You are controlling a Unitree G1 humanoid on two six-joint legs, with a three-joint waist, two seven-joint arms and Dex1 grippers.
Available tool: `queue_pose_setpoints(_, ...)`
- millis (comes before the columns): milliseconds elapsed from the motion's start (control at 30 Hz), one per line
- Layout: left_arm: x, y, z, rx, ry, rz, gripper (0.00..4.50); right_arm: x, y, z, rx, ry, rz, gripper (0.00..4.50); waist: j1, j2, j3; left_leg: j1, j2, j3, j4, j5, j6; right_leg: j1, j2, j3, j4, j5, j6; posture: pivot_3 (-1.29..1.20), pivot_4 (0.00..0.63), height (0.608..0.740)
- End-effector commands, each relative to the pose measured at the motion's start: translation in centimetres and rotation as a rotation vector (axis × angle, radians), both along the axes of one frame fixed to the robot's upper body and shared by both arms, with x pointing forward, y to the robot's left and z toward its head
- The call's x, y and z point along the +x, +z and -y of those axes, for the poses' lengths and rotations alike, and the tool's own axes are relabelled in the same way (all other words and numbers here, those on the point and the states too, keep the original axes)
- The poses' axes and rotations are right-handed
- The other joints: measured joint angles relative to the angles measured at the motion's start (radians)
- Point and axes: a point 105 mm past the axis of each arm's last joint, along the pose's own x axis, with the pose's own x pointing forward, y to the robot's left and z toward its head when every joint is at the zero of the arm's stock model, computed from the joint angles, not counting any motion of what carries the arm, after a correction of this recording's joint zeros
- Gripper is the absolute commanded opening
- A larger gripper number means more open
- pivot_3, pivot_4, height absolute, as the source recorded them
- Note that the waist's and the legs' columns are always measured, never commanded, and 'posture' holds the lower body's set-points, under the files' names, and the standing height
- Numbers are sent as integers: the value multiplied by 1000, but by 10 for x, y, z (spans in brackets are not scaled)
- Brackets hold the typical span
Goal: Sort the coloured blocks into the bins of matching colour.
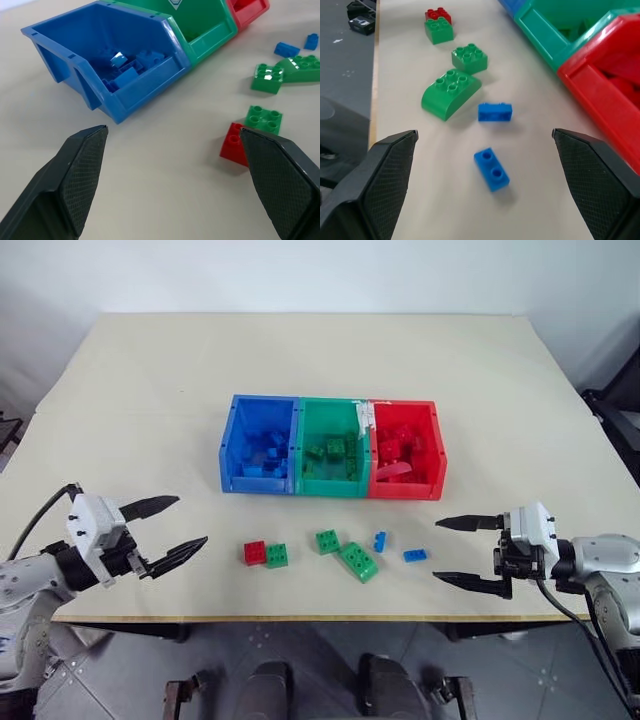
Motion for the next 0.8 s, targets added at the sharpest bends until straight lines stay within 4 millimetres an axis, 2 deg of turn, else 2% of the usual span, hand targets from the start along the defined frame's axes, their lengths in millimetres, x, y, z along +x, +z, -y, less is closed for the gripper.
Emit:
queue_pose_setpoints(33, 1, 2, 3, 63, -37, 24, 4454, 3, 11, 1, 5, -9, 63, 4500, 0, 0, 0, 0, 0, 0, 0, 0, 0, 0, 0, 0, 0, 0, 0, 0, 150, 740)
queue_pose_setpoints(167, 0, 6, 18, 2, -119, -8, 4454, 0, 14, 16, -19, -55, 75, 4500, 1, 0, 0, 0, 0, 0, 1, -1, 1, 0, 0, 0, 0, 0, 0, 0, 150, 740)
queue_pose_setpoints(333, -13, 8, 66, -4, -340, -47, 4454, -2, 9, 58, -110, -164, 56, 4500, 8, 0, 0, 0, 0, 0, 3, -2, 2, 1, 0, 0, 0, 0, 0, 0, 150, 740)
queue_pose_setpoints(467, -22, 3, 100, 109, -479, -14, 4454, 0, 1, 76, -197, -191, 16, 4500, 9, 0, 0, 0, 0, 1, 4, -2, 2, 2, 0, 0, 0, 0, 0, 0, 150, 740)
queue_pose_setpoints(533, -24, 5, 116, 94, -516, 4, 4454, 3, -4, 72, -231, -160, -19, 4500, 6, 0, 0, 0, 0, 1, 4, -2, 2, 2, 0, 0, 0, 0, 0, 0, 150, 740)
queue_pose_setpoints(600, -25, 5, 122, 82, -525, 8, 4454, 9, -6, 60, -240, -118, -35, 4500, -4, 0, 0, 0, 1, 2, 3, -2, 2, 2, 0, 0, 1, 0, 0, 0, 150, 740)
queue_pose_setpoints(800, -26, 2, 108, 75, -471, -15, 4454, 20, -13, 15, -301, 25, -95, 4500, -4, 1, 0, 0, 3, 2, 4, -2, 0, 1, 3, 0, 0, 0, 0, 0, 150, 740)
